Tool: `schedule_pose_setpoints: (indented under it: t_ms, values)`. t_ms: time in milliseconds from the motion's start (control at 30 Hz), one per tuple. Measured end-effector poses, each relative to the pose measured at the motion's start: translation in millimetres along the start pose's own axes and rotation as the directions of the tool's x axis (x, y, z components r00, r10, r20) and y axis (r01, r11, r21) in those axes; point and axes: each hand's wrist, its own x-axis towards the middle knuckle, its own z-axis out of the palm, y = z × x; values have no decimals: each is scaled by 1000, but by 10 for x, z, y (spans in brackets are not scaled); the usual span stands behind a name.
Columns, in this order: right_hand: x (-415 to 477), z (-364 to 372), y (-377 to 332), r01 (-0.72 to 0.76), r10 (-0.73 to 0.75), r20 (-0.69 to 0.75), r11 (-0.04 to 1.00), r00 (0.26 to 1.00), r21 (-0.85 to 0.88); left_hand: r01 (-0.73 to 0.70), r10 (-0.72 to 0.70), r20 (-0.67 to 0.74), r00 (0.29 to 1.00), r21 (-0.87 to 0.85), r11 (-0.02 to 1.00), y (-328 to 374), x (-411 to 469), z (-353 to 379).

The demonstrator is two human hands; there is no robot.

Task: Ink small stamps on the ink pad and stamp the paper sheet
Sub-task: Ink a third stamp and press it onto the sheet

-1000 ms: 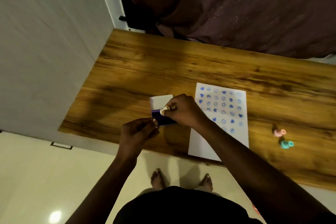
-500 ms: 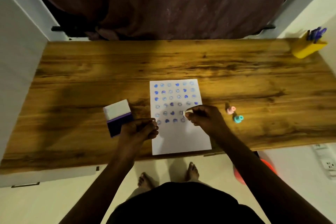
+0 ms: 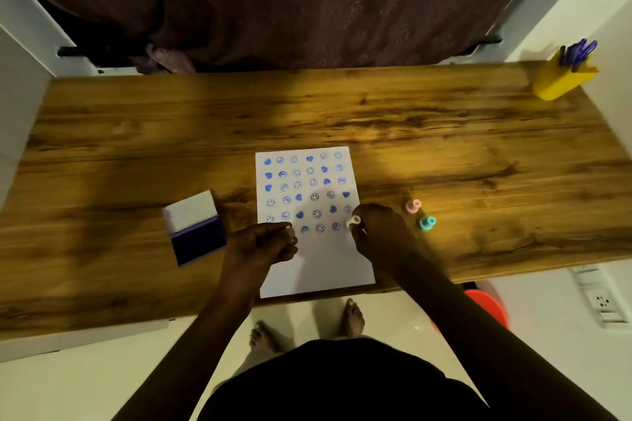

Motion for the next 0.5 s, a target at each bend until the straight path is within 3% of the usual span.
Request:
schedule_pose_setpoints:
  t_ms: [500]
  values:
    - [-14,88,-109,-24,34,87,994,996,-104,8,-8,14,1000,15,1000,28,82,133]
